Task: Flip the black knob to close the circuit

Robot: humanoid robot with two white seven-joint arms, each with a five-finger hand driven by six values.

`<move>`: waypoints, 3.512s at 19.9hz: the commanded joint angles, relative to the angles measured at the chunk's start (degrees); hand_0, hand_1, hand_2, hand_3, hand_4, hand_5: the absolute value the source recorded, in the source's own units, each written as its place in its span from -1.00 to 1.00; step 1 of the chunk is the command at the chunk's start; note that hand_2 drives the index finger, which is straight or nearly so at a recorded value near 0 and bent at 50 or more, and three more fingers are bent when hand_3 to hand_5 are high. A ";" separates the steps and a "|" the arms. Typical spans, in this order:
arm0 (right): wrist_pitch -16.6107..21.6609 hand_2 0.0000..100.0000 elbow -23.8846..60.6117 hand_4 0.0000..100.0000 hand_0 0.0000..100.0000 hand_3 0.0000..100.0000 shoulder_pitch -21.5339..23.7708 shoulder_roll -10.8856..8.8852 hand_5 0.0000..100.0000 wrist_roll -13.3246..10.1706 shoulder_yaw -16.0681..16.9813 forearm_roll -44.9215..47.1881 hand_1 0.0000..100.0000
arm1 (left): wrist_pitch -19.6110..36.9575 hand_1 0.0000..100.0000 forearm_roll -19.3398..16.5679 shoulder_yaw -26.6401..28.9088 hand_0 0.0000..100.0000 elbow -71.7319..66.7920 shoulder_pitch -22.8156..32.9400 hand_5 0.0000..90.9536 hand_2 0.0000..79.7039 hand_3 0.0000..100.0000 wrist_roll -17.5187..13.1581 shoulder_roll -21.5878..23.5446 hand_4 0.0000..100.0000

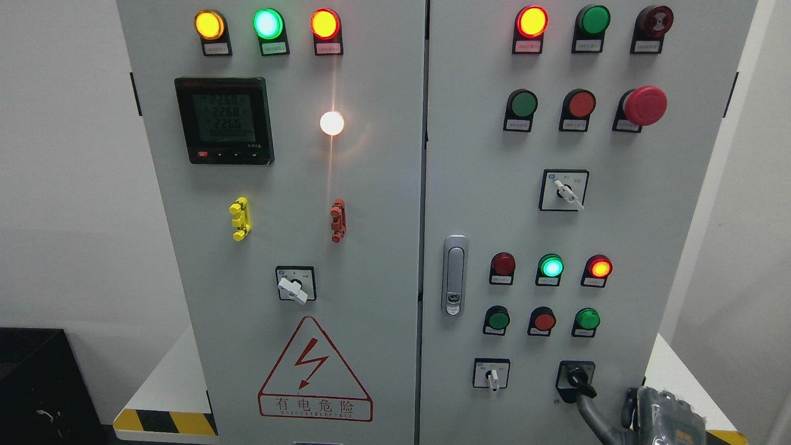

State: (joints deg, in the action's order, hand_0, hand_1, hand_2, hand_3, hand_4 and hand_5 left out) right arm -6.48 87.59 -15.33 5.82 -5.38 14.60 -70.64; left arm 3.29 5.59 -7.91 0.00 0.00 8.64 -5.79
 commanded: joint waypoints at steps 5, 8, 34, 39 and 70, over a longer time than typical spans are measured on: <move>0.32 0.79 0.30 0.85 -1.00 1.00 -0.31 -0.02 1.00 -0.77 0.25 0.42 -0.95 | -0.04 0.11 0.03 0.00 -0.76 1.76 1.32 -1.00 -1.00 -1.00 -0.03 -0.01 -1.00; 0.41 0.79 0.30 0.85 -1.00 1.00 -0.22 -0.02 1.00 -0.77 0.17 0.42 -0.95 | -0.04 0.11 0.04 0.00 -0.76 1.76 1.23 -1.00 -1.00 -1.00 -0.03 0.08 -1.00; 2.78 0.79 0.57 0.86 -1.00 1.00 1.45 -0.02 1.00 -0.68 -5.72 0.68 -0.92 | -0.04 0.11 0.03 0.00 -0.76 1.67 1.32 -1.00 -1.00 -1.00 -0.03 -0.01 -1.00; 2.87 0.79 1.53 0.85 -1.00 1.00 2.32 0.07 1.00 -0.86 -7.57 0.68 -0.92 | -0.04 0.11 -0.05 0.00 -0.76 1.67 1.32 -1.00 -1.00 -1.00 -0.03 -0.01 -1.00; 5.24 -0.24 23.24 0.18 -1.00 0.21 21.30 1.30 0.15 -2.95 -9.59 41.78 -0.78 | -0.04 0.11 -0.05 0.00 -0.76 1.76 1.32 -1.00 -1.00 -1.00 -0.03 -0.01 -1.00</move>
State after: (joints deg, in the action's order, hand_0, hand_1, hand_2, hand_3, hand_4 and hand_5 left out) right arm -1.57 103.94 2.15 6.48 -6.92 6.07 -43.80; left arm 3.29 5.58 -7.91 0.00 0.00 8.64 -5.79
